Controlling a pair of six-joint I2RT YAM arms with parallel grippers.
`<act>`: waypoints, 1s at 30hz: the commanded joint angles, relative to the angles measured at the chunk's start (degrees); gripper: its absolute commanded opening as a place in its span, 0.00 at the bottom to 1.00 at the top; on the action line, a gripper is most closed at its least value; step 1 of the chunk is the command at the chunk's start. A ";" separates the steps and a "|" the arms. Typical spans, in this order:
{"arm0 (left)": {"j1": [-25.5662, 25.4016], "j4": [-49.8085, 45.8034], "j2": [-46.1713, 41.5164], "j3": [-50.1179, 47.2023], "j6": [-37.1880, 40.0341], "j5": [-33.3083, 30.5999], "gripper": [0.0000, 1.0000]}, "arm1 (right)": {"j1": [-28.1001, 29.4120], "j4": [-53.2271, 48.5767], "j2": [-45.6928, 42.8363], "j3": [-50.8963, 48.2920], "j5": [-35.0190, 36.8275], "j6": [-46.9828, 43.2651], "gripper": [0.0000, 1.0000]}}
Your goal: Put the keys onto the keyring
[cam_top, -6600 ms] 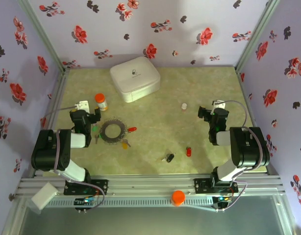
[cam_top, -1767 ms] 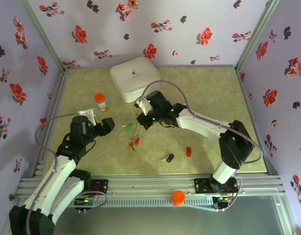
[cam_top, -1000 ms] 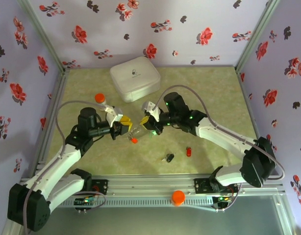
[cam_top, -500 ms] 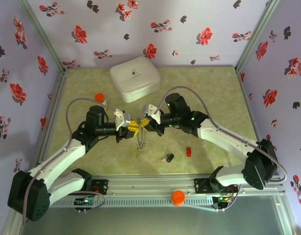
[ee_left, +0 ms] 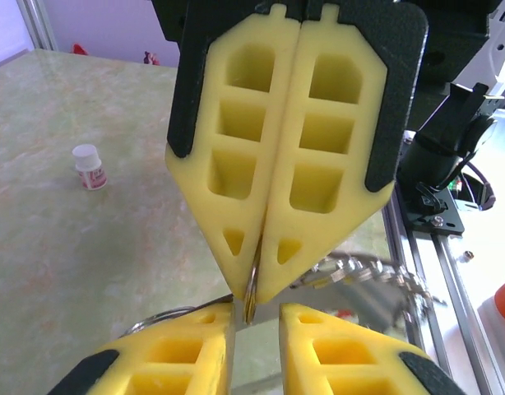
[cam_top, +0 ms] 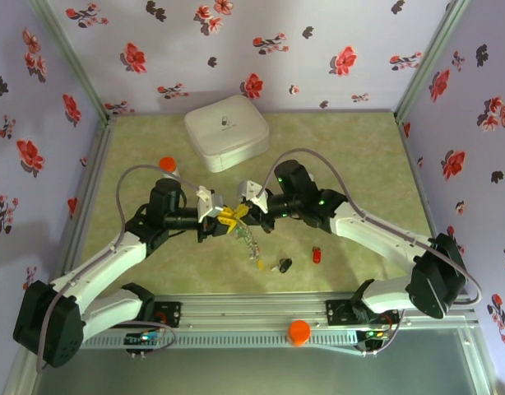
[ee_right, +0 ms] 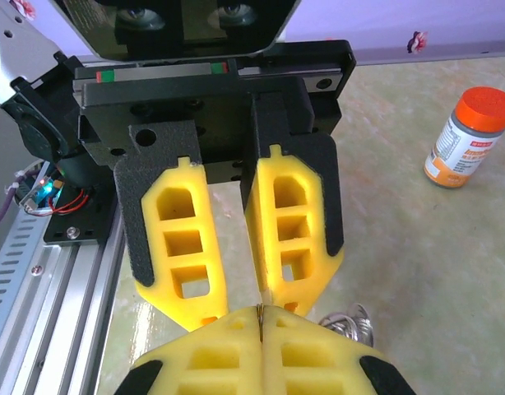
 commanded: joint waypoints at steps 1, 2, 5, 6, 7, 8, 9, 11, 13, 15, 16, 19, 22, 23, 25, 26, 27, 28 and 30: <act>-0.42 1.92 0.08 1.35 0.65 1.44 0.22 | 0.59 1.23 -0.88 0.23 -1.49 -1.36 0.00; -0.42 2.70 -0.09 1.09 0.16 1.41 0.21 | 0.63 1.24 -0.84 0.16 -1.25 -1.49 0.00; -0.42 4.97 -0.67 0.26 -0.64 1.42 0.14 | 0.83 1.41 -0.55 0.01 -0.72 -1.48 0.00; -0.42 5.59 -0.87 0.07 -0.91 1.43 0.11 | 0.85 1.54 -0.53 0.04 -0.60 -1.46 0.00; -0.42 6.46 -1.07 -0.27 -1.18 1.42 0.07 | 0.87 1.75 -0.56 -0.10 -0.50 -1.43 0.00; -0.42 7.34 -1.18 -0.63 -1.41 1.38 0.03 | 0.92 1.97 -0.61 -0.23 -0.54 -1.38 0.00; -0.42 7.98 -1.42 -0.92 -1.63 1.42 0.00 | 0.87 2.33 -0.65 -0.40 -0.49 -1.28 0.00; -0.42 8.90 -1.60 -1.29 -1.90 1.42 0.00 | 0.92 3.55 -1.07 -1.06 -0.13 -0.76 0.03; -0.37 8.96 -1.65 -1.52 -1.64 1.44 0.00 | 0.65 4.86 -2.49 -1.99 0.93 0.08 0.25; -0.37 8.28 -1.69 -1.56 -0.68 1.40 0.00 | -0.48 6.17 -4.92 -3.59 1.08 0.75 0.37; -0.41 7.91 -1.77 -1.65 -0.22 1.27 0.00 | -1.40 6.42 -6.44 -4.51 1.27 1.21 0.40; -0.42 8.15 -2.07 -1.82 0.56 1.03 0.00 | -2.75 4.48 -10.58 -7.93 3.95 -0.88 0.42; -0.51 8.21 -2.22 -1.57 0.95 0.63 0.00 | -2.69 1.66 -12.29 -10.25 4.98 -4.96 0.40; -0.51 8.33 -2.20 -1.55 1.12 0.35 0.00 | -2.54 1.94 -12.34 -10.68 4.60 -5.17 0.39; -0.60 8.35 -2.21 -1.50 1.39 0.04 0.00 | -1.93 3.99 -11.89 -11.06 4.83 -4.66 0.37; -0.64 8.34 -2.18 -1.56 1.41 -0.07 0.00 | -1.71 4.99 -11.57 -11.09 5.34 -4.10 0.36; -0.55 8.25 -2.14 -1.56 1.41 -0.05 0.00 | -1.59 6.09 -11.24 -11.09 5.91 -3.52 0.35; -0.67 8.16 -2.13 -1.55 1.41 -0.05 0.00 | -1.45 7.11 -10.83 -11.08 6.46 -3.10 0.34; -0.68 7.91 -2.05 -1.43 1.56 -0.06 0.00 | -1.11 8.84 -10.14 -11.09 6.92 -2.26 0.34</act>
